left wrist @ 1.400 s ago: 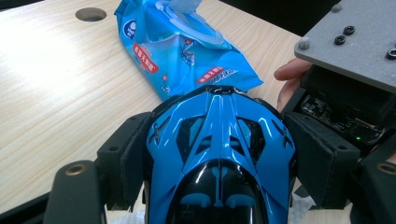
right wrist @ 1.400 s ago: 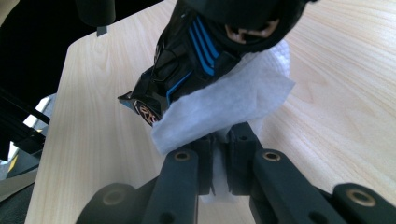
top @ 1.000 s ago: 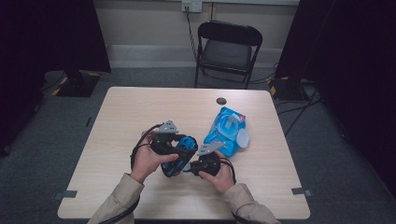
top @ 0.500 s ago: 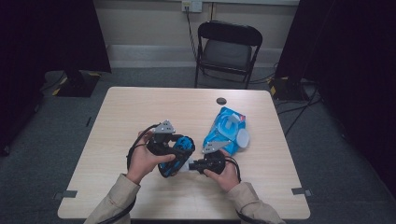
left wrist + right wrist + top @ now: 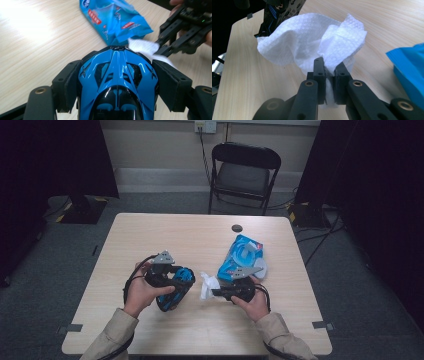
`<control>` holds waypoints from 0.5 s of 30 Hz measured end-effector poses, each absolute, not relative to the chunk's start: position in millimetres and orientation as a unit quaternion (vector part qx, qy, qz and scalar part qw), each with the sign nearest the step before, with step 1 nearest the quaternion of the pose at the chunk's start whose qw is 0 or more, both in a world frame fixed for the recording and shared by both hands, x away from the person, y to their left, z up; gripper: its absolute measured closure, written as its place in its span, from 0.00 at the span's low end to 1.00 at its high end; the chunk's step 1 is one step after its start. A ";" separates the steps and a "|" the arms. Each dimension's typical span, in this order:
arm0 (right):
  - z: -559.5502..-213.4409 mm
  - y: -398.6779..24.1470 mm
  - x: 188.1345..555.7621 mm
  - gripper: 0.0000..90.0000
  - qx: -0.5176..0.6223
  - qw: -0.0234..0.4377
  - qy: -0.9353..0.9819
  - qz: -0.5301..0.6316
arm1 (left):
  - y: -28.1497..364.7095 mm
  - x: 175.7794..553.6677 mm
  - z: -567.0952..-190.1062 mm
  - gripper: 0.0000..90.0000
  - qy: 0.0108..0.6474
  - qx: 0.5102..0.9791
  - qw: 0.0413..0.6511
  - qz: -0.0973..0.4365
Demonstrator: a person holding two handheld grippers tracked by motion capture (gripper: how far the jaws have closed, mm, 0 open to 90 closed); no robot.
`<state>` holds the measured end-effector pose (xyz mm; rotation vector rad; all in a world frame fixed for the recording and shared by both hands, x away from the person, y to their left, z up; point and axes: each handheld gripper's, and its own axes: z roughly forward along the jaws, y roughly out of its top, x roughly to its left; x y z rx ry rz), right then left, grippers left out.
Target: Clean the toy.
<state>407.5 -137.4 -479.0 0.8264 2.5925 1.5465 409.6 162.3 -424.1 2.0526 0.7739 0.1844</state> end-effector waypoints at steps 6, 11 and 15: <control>-476.0 -148.0 407.2 0.93 0.270 0.011 0.823 0.499 | 173.0 410.3 -426.9 0.29 0.322 0.832 0.444 0.080; -475.3 -156.4 407.5 0.93 0.275 0.015 0.821 0.500 | 181.9 410.6 -430.1 0.29 0.334 0.830 0.439 0.081; -475.7 -161.0 407.1 0.93 0.279 0.015 0.818 0.502 | 187.7 411.6 -431.5 0.29 0.339 0.830 0.435 0.083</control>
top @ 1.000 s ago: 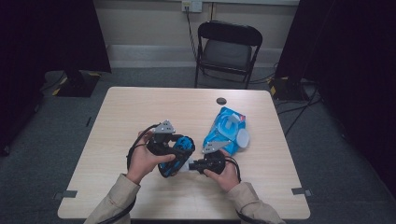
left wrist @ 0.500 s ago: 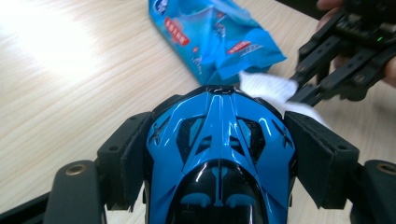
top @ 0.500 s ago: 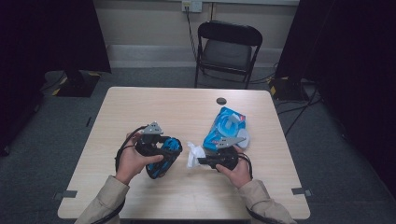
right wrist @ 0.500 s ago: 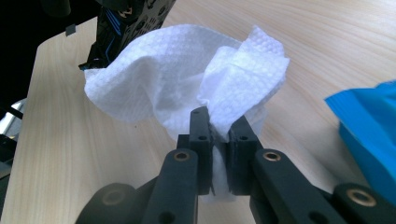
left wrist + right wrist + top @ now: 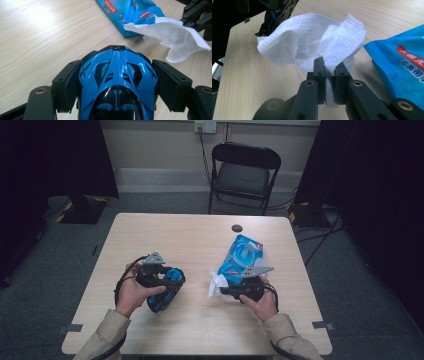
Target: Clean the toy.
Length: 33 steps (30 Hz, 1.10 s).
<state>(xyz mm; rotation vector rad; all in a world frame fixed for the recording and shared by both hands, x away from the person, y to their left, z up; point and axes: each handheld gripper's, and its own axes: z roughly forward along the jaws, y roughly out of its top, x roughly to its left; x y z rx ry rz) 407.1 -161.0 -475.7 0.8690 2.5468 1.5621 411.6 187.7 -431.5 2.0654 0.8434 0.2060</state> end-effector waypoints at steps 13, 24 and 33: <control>-477.8 -178.5 406.8 0.93 0.288 0.018 0.821 0.493 | 204.3 414.3 -436.6 0.29 0.355 0.829 0.423 0.089; -479.9 -191.8 405.6 0.93 0.295 0.020 0.821 0.488 | 212.2 420.4 -438.4 0.29 0.369 0.827 0.413 0.096; -486.1 -198.5 403.6 0.93 0.299 0.017 0.822 0.485 | 213.6 425.0 -441.2 0.29 0.376 0.825 0.410 0.102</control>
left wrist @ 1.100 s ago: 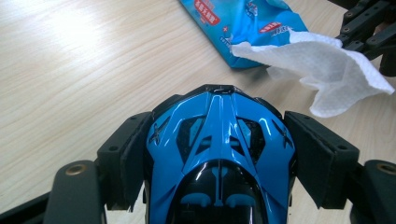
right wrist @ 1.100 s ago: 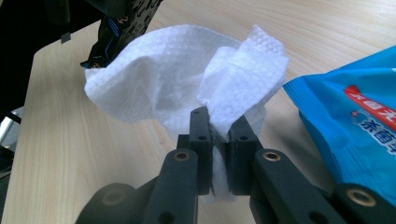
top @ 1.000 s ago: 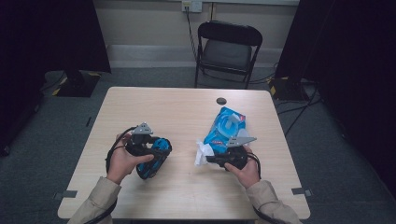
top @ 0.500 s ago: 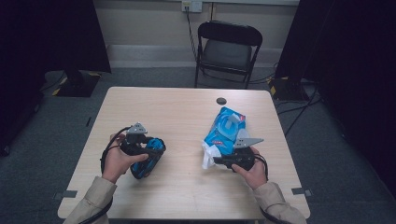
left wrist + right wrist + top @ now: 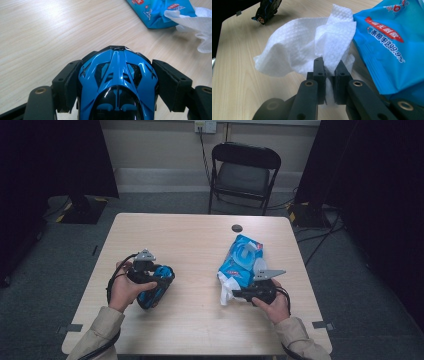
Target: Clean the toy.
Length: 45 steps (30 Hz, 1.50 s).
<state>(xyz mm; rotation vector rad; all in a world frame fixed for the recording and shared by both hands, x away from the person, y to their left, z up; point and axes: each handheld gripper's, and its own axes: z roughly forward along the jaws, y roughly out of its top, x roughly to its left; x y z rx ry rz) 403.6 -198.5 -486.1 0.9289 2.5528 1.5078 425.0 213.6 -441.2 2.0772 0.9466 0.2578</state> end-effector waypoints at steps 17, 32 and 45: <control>-491.5 -203.6 402.6 0.92 0.304 0.017 0.822 0.481 | 206.2 436.0 -457.5 0.29 0.384 0.825 0.400 0.111; -493.7 -204.0 402.1 0.89 0.302 0.025 0.830 0.469 | 197.2 443.0 -471.0 0.29 0.389 0.829 0.384 0.116; -494.3 -207.4 402.1 0.86 0.306 0.035 0.830 0.464 | 192.6 449.8 -479.7 0.29 0.401 0.830 0.370 0.113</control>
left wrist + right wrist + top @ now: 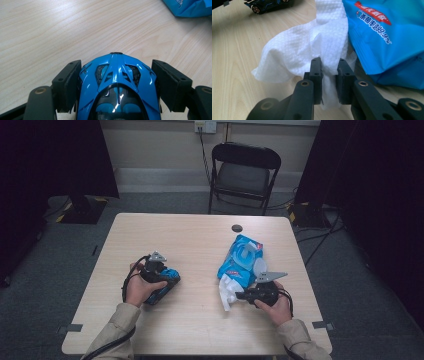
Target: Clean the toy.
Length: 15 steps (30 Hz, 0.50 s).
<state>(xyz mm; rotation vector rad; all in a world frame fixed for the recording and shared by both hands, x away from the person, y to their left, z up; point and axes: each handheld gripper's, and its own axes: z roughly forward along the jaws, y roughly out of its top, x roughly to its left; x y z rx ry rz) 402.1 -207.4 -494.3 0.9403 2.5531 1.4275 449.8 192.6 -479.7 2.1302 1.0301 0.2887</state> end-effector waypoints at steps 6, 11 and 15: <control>-494.4 -207.6 402.3 0.84 0.308 0.038 0.831 0.462 | 191.7 450.9 -479.9 0.29 0.408 0.828 0.368 0.113; -494.9 -207.6 402.4 0.82 0.311 0.042 0.831 0.460 | 190.9 451.1 -480.2 0.29 0.412 0.826 0.365 0.120; -494.9 -207.6 402.3 0.78 0.315 0.041 0.830 0.459 | 189.6 451.4 -480.6 0.29 0.416 0.826 0.362 0.119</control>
